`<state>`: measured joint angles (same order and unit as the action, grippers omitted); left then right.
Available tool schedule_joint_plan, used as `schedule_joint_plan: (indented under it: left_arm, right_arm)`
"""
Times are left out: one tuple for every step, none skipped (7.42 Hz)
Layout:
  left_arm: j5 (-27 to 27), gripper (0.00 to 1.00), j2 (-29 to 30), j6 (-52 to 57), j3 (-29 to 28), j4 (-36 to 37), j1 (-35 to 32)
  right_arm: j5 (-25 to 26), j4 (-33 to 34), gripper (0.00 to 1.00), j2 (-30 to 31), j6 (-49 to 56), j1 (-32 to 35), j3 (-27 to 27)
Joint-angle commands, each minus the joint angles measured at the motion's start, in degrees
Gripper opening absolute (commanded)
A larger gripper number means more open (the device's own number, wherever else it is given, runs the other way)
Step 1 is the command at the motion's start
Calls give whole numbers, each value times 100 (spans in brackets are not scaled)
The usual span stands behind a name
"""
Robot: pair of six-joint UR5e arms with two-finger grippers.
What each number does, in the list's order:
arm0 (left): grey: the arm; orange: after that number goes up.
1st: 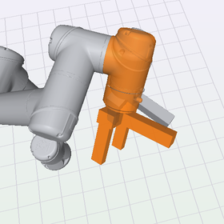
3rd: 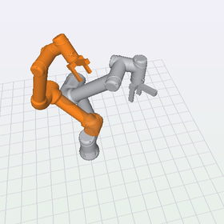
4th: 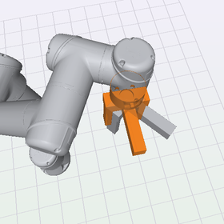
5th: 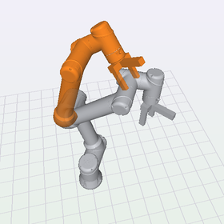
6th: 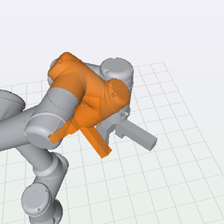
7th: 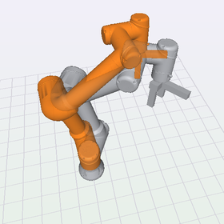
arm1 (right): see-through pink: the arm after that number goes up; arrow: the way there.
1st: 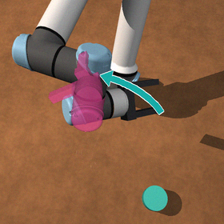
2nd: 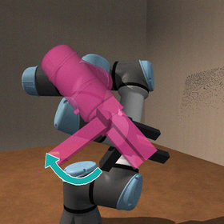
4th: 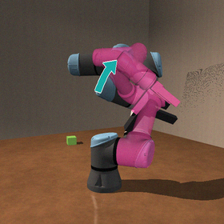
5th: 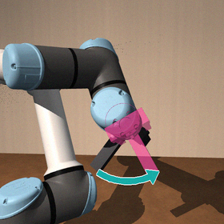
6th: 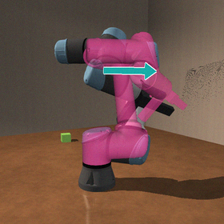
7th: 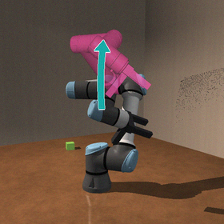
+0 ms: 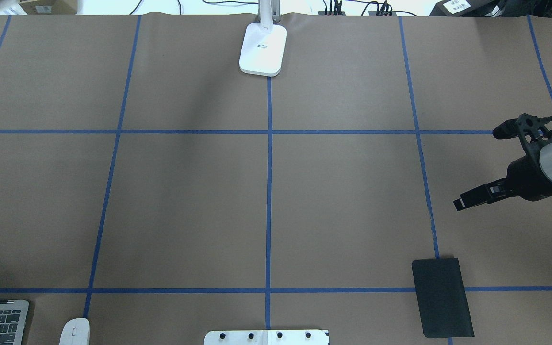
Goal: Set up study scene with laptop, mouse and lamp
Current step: 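Move the right gripper above the black mouse pad while the left reaches the laptop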
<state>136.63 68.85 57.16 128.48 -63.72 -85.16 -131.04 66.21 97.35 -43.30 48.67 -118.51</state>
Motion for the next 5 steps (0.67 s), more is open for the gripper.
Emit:
schedule_joint_plan:
  left_arm:
    - [425, 100, -12, 164, 89, 299, 384]
    - [470, 100, -3, 207, 90, 264, 612]
    - [470, 100, -3, 564, 90, 255, 736]
    - [462, 100, -3, 611, 90, 246, 790]
    - [444, 100, -3, 603, 81, 177, 938]
  right_arm:
    - [0, -3, 98, 55, 145, -24, 4]
    - [0, -3, 98, 56, 199, -24, 4]
    - [0, -3, 98, 64, 225, -15, 4]
    - [0, -3, 98, 99, 243, -15, 4]
    - [0, -29, 98, 126, 278, -15, 12]
